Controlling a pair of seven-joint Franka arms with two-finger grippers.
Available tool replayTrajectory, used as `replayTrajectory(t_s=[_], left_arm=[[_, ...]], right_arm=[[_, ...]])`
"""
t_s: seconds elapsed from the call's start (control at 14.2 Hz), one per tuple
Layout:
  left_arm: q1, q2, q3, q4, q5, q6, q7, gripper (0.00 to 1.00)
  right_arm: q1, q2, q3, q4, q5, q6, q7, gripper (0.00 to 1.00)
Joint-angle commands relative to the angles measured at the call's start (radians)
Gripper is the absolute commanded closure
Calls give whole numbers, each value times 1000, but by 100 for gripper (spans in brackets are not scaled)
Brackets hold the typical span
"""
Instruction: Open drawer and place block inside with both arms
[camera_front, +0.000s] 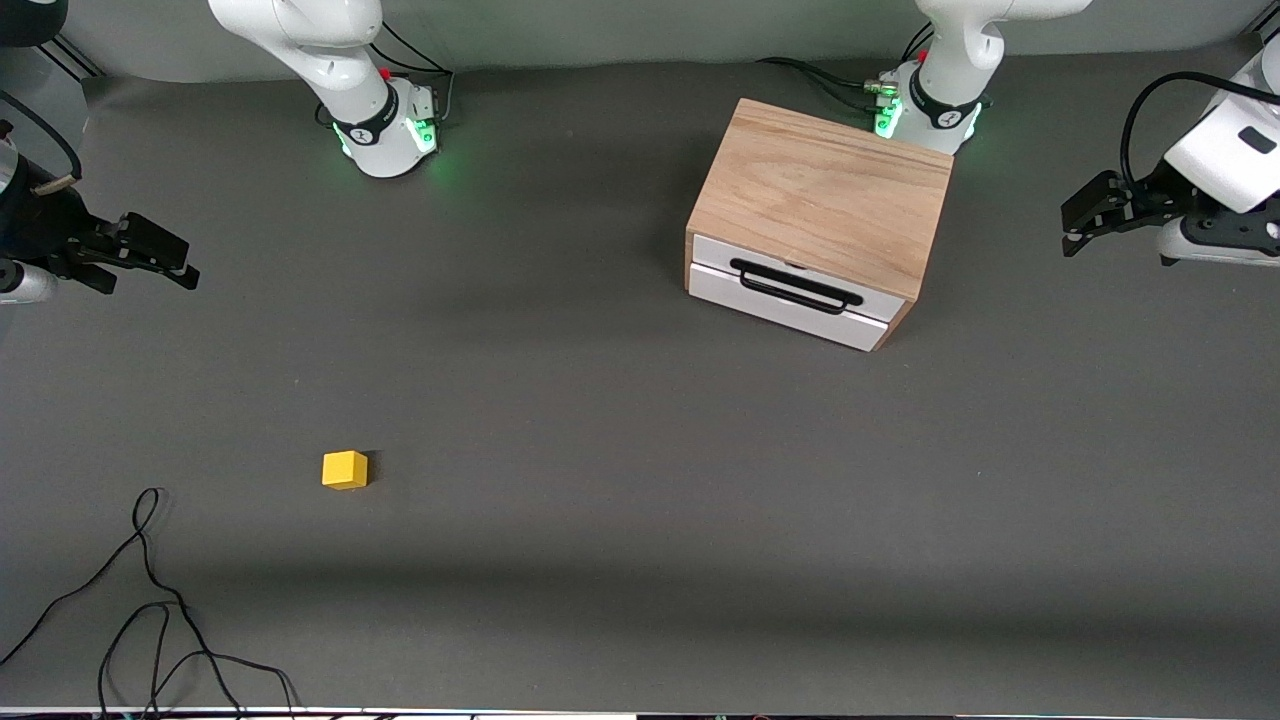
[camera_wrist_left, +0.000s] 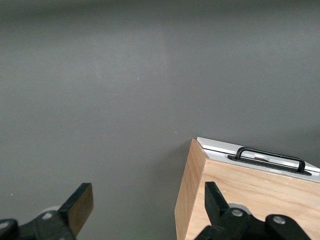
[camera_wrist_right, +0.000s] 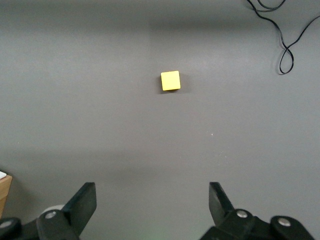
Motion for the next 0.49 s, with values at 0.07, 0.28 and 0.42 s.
replayTrajectory(t_s=[0.07,0.28,0.42], left_arm=[[-8,-4,0,2,-2,13,15,1],[-10,-3,-2,4,-2,14,15,1],[-10,-3,-2,4,-1,14,15,1]], right_arm=[[9,-2,-8,12,16,-15,18,0],[9,3,-9,12,16,-15,8,0],[9,5,-9,10,16,-14,4,0]])
